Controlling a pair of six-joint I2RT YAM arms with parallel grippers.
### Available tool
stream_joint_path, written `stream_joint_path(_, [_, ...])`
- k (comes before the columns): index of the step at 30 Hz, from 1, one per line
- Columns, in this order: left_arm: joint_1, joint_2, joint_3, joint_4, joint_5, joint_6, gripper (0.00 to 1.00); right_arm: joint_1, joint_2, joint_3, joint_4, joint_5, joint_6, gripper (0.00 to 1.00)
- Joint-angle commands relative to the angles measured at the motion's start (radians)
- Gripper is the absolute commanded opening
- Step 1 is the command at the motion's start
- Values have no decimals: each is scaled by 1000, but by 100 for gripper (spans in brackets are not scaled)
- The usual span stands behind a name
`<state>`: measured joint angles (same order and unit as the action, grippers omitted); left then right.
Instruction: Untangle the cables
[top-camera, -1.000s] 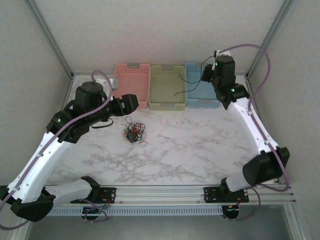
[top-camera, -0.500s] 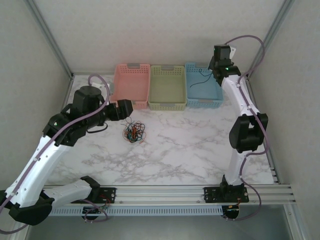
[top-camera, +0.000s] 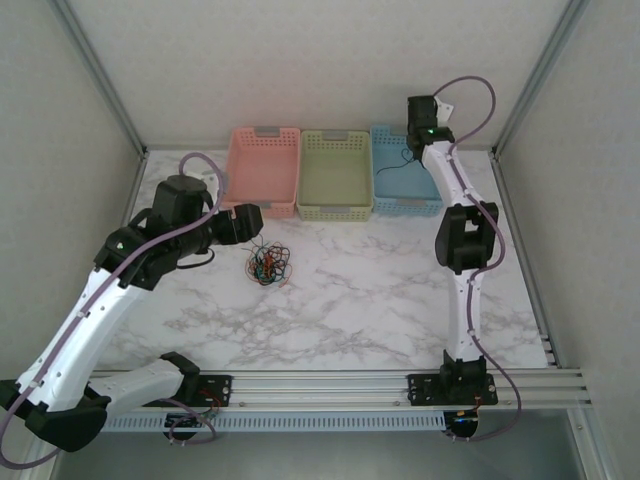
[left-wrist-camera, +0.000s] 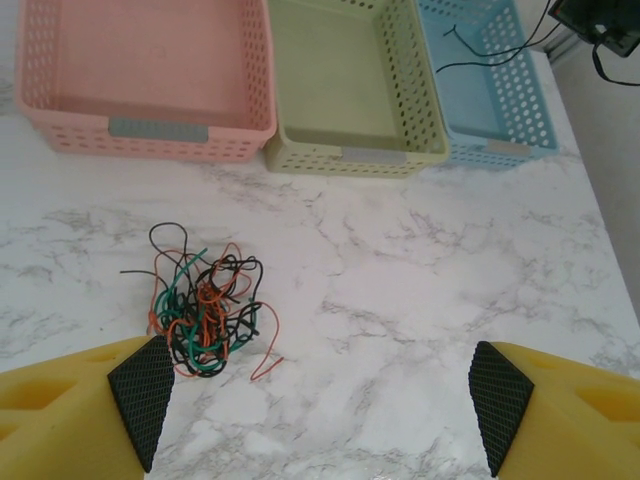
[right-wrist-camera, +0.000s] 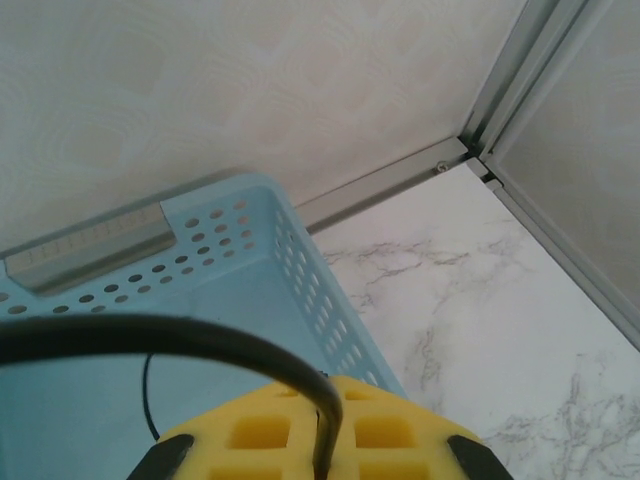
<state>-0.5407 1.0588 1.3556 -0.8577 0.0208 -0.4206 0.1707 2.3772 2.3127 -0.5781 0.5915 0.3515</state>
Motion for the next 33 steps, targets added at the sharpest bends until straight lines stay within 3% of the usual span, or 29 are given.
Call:
stream_joint_path(1, [21,-2,-19,12,17,16,80,-6,63,88,-52,40,-20,6])
stream_joint_path(10, [60,-5,-47,24,43,23,80,-5,102,97,-76,-31,-67,25])
stream_joint_path(14, [67,-6,-55,30,51,23,80,-6,72,102,-129,-97,-78,43])
stream_joint_path(19, [68,-8,-69,43,60,14,80,-5,7,97,-215,-195,-72,48])
stream_joint_path(25, [68,-29,-93,52,61,0,80,-3,-131,-2,-225,-423,-100,48])
stream_joint_path(33, [68,-83,-122,47,53,-15,80,-6,-375,-168,-196,-474,-106,50])
